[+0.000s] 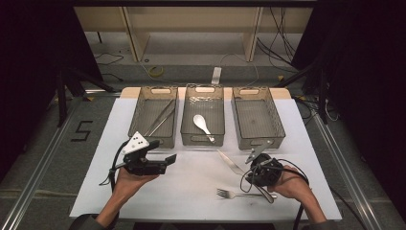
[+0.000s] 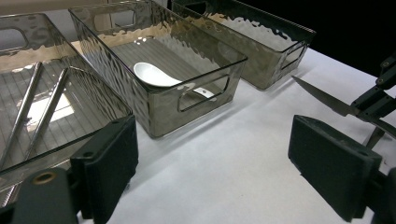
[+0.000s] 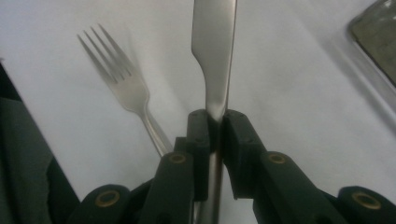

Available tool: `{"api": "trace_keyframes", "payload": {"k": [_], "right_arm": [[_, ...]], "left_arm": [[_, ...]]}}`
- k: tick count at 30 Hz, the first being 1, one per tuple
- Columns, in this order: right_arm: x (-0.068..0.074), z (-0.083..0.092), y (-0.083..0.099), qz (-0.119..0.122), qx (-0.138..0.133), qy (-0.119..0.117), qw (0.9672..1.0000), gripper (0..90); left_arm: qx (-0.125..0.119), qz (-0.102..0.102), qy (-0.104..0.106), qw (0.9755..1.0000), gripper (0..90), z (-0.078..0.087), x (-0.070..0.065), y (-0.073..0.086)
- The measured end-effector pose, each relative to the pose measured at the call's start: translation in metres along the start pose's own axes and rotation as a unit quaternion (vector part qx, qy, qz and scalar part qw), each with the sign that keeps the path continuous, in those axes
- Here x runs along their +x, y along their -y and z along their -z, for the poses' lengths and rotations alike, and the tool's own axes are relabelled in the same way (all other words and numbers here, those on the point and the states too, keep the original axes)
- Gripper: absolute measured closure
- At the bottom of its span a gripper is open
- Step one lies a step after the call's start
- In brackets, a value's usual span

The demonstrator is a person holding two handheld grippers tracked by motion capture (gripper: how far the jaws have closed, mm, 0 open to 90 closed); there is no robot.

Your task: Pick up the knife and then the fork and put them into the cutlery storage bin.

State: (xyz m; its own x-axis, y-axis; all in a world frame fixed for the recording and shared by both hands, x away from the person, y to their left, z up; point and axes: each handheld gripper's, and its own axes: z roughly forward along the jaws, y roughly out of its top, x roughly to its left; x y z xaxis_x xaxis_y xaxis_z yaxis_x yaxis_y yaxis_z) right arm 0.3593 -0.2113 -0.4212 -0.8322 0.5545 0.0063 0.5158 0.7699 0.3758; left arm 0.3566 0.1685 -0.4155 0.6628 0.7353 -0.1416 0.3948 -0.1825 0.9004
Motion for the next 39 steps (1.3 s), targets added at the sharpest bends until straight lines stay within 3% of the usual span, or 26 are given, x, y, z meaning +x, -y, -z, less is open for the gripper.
{"api": "trace_keyframes", "payload": {"k": [6, 14, 26, 39], "right_arm": [[-0.005, 0.007, -0.001, -0.009, -0.021, -0.007, 0.9997, 81.6], [-0.016, 0.022, -0.005, -0.024, -0.047, 0.001, 0.9986, 81.6], [-0.065, 0.067, -0.038, -0.063, -0.106, 0.035, 0.9917, 81.5], [-0.110, 0.076, -0.067, -0.103, -0.123, 0.050, 0.9859, 81.6]], "left_arm": [[0.000, 0.001, 0.000, 1.0000, 15.5, 0.000, 0.000, 0.000], [0.001, 0.001, -0.001, 1.0000, 15.5, 0.000, 0.000, 0.000], [-0.003, 0.003, 0.001, 1.0000, 15.5, 0.001, 0.001, 0.000], [-0.013, 0.005, 0.004, 0.9999, 15.5, 0.001, 0.000, -0.001]]}}
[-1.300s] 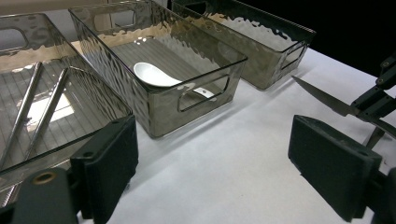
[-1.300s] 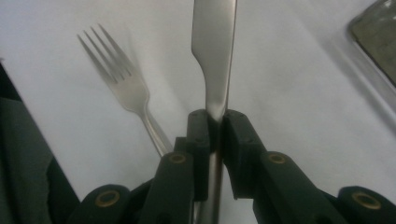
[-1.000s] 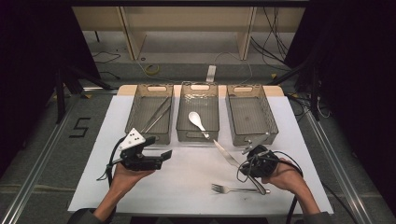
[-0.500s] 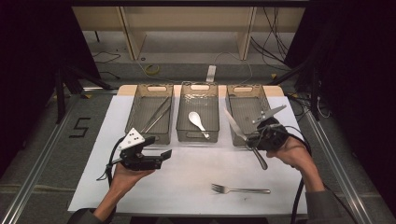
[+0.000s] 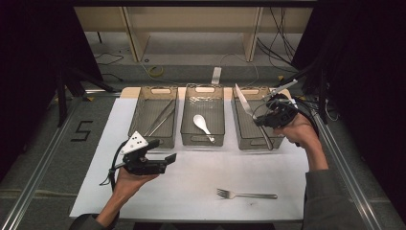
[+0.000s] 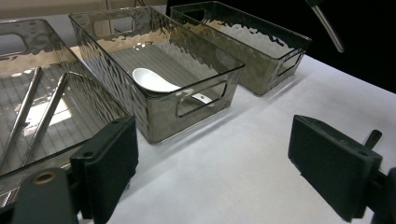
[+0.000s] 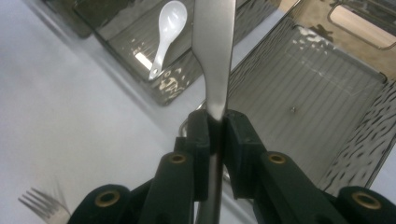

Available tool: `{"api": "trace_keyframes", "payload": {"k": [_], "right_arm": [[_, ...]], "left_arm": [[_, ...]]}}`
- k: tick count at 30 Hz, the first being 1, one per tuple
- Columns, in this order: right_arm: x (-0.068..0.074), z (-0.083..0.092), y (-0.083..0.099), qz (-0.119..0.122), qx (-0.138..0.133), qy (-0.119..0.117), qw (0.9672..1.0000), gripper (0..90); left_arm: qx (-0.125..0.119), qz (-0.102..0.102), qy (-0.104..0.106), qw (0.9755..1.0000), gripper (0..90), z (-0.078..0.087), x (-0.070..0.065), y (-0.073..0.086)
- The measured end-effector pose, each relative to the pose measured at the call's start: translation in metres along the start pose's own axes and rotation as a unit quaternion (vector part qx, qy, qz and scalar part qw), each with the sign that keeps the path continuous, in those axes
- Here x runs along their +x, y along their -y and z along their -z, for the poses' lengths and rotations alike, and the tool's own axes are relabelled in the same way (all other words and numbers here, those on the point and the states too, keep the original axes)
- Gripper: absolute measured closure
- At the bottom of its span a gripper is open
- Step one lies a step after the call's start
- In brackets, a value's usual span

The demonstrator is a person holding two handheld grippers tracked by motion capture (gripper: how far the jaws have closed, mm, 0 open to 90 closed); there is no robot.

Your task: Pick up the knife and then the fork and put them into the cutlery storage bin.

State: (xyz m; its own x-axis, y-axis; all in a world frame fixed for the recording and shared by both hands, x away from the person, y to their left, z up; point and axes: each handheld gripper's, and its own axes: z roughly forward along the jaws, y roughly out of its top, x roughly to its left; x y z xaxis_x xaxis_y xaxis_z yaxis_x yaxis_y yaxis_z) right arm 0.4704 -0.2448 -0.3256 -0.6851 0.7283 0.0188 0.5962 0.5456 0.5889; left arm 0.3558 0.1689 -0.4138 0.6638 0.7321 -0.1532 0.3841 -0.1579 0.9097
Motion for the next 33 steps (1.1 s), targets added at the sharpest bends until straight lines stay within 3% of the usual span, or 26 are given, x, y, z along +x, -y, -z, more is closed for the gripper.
{"api": "trace_keyframes", "payload": {"k": [10, 15, 33], "right_arm": [[-0.022, -0.001, -0.029, -0.031, -0.015, 0.003, 0.9994, 81.6], [-0.032, -0.006, -0.038, -0.044, -0.011, 0.010, 0.9989, 81.6], [-0.055, -0.044, -0.036, -0.088, 0.013, 0.027, 0.9957, 81.5]], "left_arm": [[-0.002, 0.000, 0.001, 1.0000, 15.5, 0.000, 0.001, 0.000], [-0.001, 0.000, 0.002, 1.0000, 15.4, 0.000, 0.000, 0.000], [-0.001, 0.001, 0.003, 1.0000, 15.5, 0.000, 0.001, 0.000]]}}
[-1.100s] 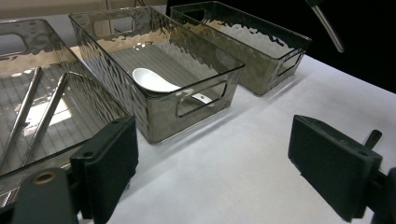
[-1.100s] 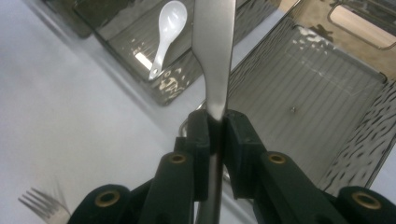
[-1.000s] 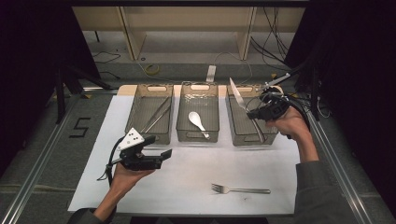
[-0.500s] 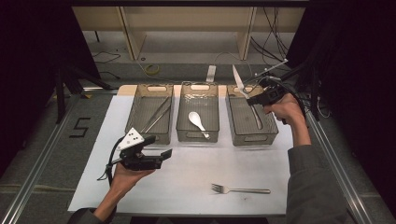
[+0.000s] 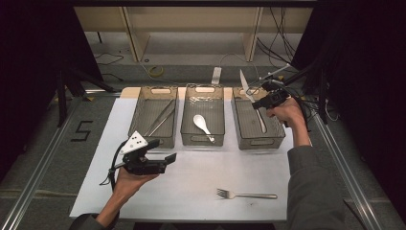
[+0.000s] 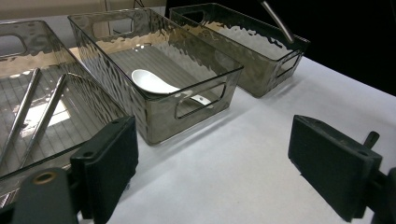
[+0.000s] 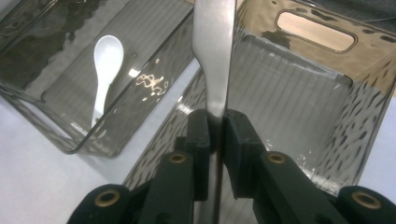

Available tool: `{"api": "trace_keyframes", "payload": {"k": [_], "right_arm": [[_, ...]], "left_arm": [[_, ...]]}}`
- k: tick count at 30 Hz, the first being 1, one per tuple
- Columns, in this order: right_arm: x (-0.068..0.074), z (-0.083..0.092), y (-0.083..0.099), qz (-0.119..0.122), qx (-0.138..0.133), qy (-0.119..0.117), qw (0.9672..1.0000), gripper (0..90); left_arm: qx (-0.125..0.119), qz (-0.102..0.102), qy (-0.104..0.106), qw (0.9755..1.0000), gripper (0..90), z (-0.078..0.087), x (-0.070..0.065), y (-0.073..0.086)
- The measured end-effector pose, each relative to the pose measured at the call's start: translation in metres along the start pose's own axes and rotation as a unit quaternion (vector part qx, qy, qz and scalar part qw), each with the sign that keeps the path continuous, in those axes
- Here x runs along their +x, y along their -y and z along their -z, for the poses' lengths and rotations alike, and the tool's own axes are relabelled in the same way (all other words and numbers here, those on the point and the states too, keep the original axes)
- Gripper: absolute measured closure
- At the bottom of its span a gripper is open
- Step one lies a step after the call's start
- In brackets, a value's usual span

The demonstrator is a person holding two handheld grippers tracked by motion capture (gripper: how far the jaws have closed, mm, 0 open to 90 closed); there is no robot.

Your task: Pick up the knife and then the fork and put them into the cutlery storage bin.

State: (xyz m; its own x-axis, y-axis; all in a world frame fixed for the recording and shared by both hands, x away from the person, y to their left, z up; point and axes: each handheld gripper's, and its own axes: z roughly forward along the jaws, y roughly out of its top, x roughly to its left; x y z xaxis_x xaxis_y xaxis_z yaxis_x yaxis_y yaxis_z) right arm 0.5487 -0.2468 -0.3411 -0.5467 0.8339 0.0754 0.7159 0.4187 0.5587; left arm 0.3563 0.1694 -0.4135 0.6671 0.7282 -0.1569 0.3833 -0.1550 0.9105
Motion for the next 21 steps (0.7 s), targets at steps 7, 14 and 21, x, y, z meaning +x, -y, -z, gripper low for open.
{"api": "trace_keyframes", "payload": {"k": [7, 14, 21], "right_arm": [[-0.005, -0.017, 0.009, -0.014, 0.013, -0.003, 0.9998, 81.5], [-0.008, -0.026, 0.018, -0.030, 0.016, -0.004, 0.9994, 81.4], [-0.009, -0.032, 0.023, -0.037, 0.019, -0.003, 0.9991, 81.3]], "left_arm": [[-0.001, 0.000, -0.001, 1.0000, 15.5, 0.000, 0.000, 0.000], [-0.002, 0.001, -0.002, 1.0000, 15.5, 0.000, 0.000, 0.000], [-0.001, 0.000, -0.002, 1.0000, 15.5, 0.000, 0.000, 0.000]]}}
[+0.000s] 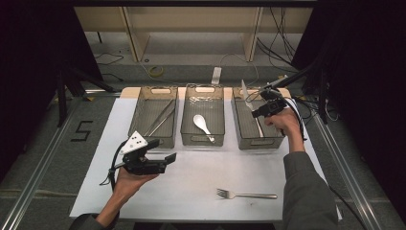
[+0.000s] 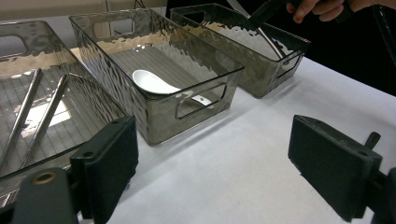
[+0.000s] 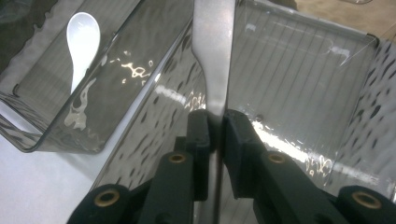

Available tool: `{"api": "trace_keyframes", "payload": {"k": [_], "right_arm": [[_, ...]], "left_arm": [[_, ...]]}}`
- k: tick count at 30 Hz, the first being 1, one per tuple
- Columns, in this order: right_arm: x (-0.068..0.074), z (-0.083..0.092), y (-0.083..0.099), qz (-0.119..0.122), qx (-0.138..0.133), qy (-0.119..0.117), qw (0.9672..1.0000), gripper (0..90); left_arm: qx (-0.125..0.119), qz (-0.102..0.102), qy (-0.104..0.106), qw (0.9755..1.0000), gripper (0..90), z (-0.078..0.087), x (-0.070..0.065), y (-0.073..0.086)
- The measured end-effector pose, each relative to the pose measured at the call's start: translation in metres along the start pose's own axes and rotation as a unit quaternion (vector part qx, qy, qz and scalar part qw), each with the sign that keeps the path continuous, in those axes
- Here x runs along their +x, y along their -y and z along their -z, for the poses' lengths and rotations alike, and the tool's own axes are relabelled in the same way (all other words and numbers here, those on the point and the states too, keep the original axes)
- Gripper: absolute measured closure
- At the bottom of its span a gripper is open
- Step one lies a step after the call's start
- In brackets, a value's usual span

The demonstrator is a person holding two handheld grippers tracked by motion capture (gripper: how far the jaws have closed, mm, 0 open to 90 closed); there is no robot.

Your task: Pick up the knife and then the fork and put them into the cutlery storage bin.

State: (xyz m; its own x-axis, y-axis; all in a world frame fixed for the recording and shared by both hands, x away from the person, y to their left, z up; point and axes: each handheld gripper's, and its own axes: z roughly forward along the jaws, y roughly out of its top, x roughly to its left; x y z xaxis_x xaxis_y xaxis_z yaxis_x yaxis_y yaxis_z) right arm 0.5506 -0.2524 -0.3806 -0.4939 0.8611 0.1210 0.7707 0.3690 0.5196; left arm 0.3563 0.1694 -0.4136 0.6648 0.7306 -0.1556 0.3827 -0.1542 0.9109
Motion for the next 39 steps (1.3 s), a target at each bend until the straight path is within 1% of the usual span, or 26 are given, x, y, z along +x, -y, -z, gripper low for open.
{"api": "trace_keyframes", "payload": {"k": [10, 16, 18, 22, 23, 24, 25, 26, 27, 28, 29, 30, 32, 33, 36, 39], "right_arm": [[0.002, -0.011, 0.004, -0.007, 0.013, -0.001, 0.9999, 81.3], [0.002, -0.013, 0.004, -0.012, 0.009, -0.001, 0.9999, 81.1], [0.002, -0.014, 0.004, -0.013, 0.009, 0.003, 0.9999, 81.1], [0.002, -0.018, 0.005, -0.019, 0.012, 0.006, 0.9997, 80.9], [0.002, -0.019, 0.006, -0.025, 0.017, 0.008, 0.9995, 81.0], [0.002, -0.020, 0.006, -0.027, 0.019, 0.009, 0.9994, 81.9], [0.001, -0.020, 0.006, -0.032, 0.014, 0.010, 0.9993, 85.8], [0.000, -0.019, 0.006, -0.038, 0.006, 0.012, 0.9992, 84.5], [-0.001, -0.017, 0.006, -0.047, -0.002, 0.015, 0.9988, 79.6], [0.000, -0.015, 0.004, -0.048, 0.000, 0.013, 0.9988, 72.3], [0.001, -0.015, 0.003, -0.036, 0.015, 0.010, 0.9992, 65.2], [0.003, -0.015, 0.003, -0.027, 0.021, 0.020, 0.9992, 59.7], [0.004, -0.014, 0.003, -0.033, 0.018, 0.027, 0.9989, 49.2], [0.005, -0.013, 0.003, -0.033, 0.018, 0.024, 0.9990, 46.5], [0.009, -0.011, 0.004, -0.018, 0.019, 0.026, 0.9993, 41.8], [0.015, -0.003, 0.005, -0.003, 0.011, 0.015, 0.9998, 37.5]], "left_arm": [[0.000, 0.000, 0.000, 1.0000, 15.5, 0.000, 0.000, 0.000], [0.001, 0.000, 0.000, 1.0000, 15.5, 0.000, 0.000, 0.000], [0.000, 0.000, 0.000, 1.0000, 15.5, 0.000, 0.000, 0.000], [0.001, 0.001, 0.001, 1.0000, 15.5, -0.001, -0.001, 0.000], [0.002, 0.000, 0.001, 1.0000, 15.4, -0.001, -0.001, 0.000], [0.004, -0.002, 0.001, 1.0000, 15.5, -0.001, 0.000, 0.000], [0.004, -0.002, 0.001, 1.0000, 15.4, -0.001, -0.001, 0.000], [0.004, -0.002, 0.001, 1.0000, 15.5, -0.001, -0.001, 0.000], [0.004, -0.002, 0.002, 1.0000, 15.4, -0.001, -0.001, 0.000], [0.004, -0.002, 0.001, 1.0000, 15.4, -0.001, -0.001, 0.000], [0.004, -0.002, 0.001, 1.0000, 15.5, -0.001, -0.001, 0.000], [0.004, -0.002, 0.001, 1.0000, 15.5, -0.001, -0.001, 0.000], [0.004, -0.002, 0.001, 1.0000, 15.4, -0.001, -0.001, 0.000], [0.004, -0.002, 0.001, 1.0000, 15.5, -0.001, -0.001, 0.000], [0.004, -0.002, 0.002, 1.0000, 15.4, -0.001, -0.001, 0.000], [0.004, -0.002, 0.001, 1.0000, 15.5, -0.001, -0.001, 0.000]]}}
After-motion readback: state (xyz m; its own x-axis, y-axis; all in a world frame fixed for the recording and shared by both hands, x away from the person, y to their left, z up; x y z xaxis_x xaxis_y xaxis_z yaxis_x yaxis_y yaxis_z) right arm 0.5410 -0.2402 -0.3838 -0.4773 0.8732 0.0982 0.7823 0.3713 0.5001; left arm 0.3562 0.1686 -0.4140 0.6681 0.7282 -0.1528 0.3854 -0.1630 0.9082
